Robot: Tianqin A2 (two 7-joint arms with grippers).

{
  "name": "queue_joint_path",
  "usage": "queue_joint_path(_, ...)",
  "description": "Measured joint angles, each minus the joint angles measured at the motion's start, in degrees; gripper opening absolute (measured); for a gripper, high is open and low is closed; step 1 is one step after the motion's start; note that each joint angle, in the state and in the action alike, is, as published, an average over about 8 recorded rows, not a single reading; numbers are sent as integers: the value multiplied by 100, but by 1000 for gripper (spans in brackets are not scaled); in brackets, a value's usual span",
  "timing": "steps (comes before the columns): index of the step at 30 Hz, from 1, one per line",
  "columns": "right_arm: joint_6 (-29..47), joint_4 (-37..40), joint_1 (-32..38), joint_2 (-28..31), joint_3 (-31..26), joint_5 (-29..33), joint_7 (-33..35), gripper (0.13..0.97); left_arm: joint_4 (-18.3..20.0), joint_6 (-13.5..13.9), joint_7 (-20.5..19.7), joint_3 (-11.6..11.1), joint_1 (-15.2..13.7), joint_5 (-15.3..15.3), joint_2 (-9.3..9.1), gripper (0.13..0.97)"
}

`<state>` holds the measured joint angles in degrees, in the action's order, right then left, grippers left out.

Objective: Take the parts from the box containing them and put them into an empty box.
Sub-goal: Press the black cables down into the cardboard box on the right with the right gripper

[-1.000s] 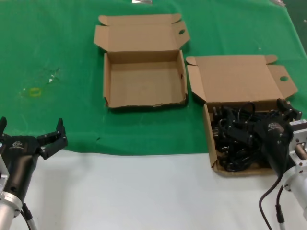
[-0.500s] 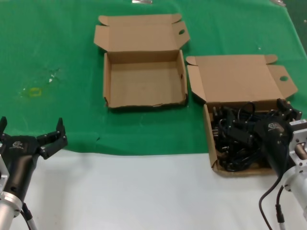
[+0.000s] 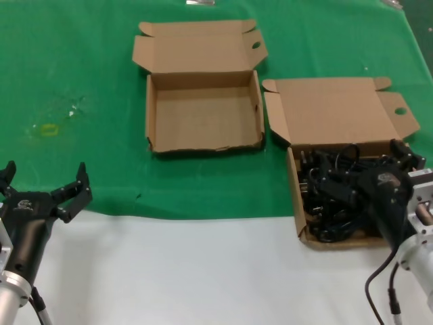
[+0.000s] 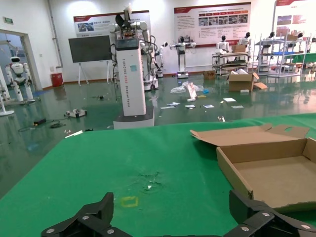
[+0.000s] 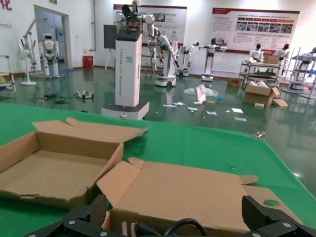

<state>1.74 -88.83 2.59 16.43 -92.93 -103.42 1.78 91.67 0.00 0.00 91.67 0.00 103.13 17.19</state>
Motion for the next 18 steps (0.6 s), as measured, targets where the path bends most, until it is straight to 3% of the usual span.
queue_joint_path(7, 95, 2, 61, 16, -41, 2, 16, 966, 0, 0, 0, 0, 0, 0, 0, 777)
queue_joint_path(15, 87, 16, 191, 441, -361, 11, -102, 966, 0, 0, 0, 0, 0, 0, 0, 577)
queue_joint_path(18, 207, -31, 241, 721, -518, 47, -172, 966, 0, 0, 0, 0, 0, 0, 0, 577)
